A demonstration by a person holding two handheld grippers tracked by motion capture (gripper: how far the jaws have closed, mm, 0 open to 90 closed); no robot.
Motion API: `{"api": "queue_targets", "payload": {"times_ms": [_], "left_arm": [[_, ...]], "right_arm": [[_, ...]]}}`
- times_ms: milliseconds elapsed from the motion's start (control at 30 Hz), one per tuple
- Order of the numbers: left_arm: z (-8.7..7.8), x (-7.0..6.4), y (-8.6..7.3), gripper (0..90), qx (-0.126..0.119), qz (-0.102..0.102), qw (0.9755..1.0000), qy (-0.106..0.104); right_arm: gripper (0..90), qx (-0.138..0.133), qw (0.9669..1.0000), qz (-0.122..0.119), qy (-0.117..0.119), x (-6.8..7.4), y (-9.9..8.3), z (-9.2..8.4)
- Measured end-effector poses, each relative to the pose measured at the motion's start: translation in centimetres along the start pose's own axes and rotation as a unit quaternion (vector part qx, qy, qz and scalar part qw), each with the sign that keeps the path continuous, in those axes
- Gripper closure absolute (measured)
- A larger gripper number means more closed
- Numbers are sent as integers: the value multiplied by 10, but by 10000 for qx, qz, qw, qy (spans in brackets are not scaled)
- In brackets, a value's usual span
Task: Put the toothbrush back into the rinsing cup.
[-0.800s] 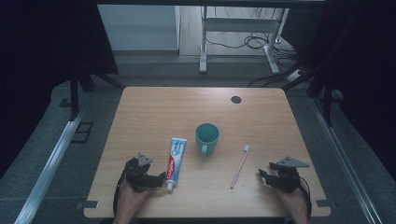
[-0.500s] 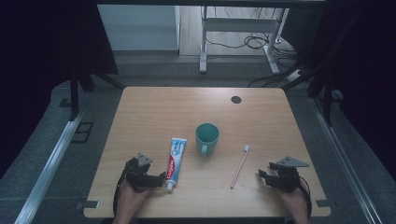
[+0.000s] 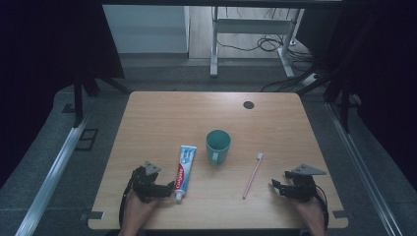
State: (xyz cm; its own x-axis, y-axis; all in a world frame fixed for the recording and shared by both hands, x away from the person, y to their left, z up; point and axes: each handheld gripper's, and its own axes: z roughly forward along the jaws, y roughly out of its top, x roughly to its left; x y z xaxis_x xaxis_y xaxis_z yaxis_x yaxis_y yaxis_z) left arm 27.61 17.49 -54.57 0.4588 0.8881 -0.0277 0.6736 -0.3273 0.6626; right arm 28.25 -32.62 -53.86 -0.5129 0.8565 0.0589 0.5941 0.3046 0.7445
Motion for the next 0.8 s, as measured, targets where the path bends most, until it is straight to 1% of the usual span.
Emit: {"api": "queue_targets", "payload": {"times_ms": [367, 567, 733, 767, 800], "left_arm": [[0, 0, 0, 2, 1, 2, 10000, -3], [0, 0, 0, 2, 1, 1, 10000, -2], [0, 0, 0, 2, 0, 2, 10000, -3], [0, 0, 0, 2, 0, 2, 10000, -3], [0, 0, 0, 2, -1, 1, 10000, -3]], "right_arm": [[291, 81, 9999, 76, 81, 1, 3, -2], [340, 72, 9999, 72, 130, 3, 7, -5], [416, 98, 9997, 59, 207, 7, 10, -7], [416, 98, 9997, 59, 207, 7, 10, -7], [456, 116, 9996, 70, 246, 9, 12, -8]]}}
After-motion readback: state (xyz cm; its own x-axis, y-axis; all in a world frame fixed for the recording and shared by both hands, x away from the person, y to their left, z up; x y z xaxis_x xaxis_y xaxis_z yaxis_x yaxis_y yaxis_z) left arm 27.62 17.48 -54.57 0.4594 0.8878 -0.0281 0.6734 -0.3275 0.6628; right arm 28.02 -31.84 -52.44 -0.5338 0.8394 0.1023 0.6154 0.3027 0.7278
